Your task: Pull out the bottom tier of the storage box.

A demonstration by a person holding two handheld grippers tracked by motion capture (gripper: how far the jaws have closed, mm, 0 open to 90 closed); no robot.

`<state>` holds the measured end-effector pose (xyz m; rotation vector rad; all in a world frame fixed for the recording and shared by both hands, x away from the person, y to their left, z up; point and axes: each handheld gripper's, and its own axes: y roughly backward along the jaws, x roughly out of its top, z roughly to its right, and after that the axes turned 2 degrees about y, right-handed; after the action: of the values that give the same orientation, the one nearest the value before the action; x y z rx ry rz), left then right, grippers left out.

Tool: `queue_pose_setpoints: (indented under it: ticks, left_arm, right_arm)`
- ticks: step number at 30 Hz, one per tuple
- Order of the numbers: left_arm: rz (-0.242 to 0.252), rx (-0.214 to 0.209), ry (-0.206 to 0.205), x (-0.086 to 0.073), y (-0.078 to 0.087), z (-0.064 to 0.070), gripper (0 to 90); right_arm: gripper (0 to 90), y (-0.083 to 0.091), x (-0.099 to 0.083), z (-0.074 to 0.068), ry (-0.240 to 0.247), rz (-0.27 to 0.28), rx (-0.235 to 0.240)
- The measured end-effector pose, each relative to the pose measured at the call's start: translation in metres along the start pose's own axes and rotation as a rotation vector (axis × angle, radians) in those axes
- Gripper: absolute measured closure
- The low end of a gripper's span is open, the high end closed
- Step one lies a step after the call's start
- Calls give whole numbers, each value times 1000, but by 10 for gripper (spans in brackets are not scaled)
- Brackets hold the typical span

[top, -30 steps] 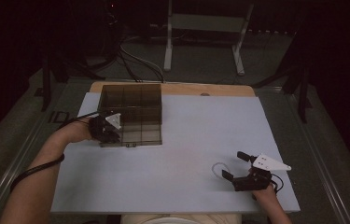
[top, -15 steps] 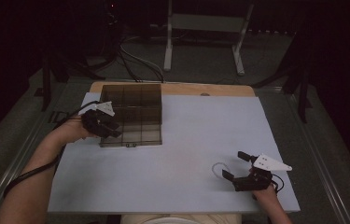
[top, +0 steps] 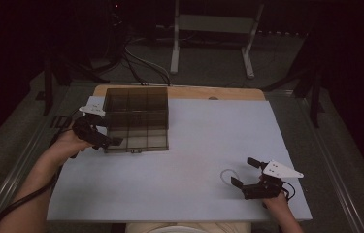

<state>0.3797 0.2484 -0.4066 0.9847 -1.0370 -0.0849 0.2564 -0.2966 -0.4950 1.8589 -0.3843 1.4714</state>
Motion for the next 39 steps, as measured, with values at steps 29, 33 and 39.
queue_pose_setpoints:
  ticks: [29, 33, 39]
  left_arm:
    - [127, 38, 77, -68, -28, 60, 7]
    - [127, 54, 79, -78, -36, 67, 7]
    - [134, 73, 69, -90, -48, 78, 7]
  right_arm:
    - [0, -1, 0, -1, 6, -11, 2]
    - [0, -1, 0, -1, 7, -11, 2]
    - [0, -1, 0, -1, 7, -13, 4]
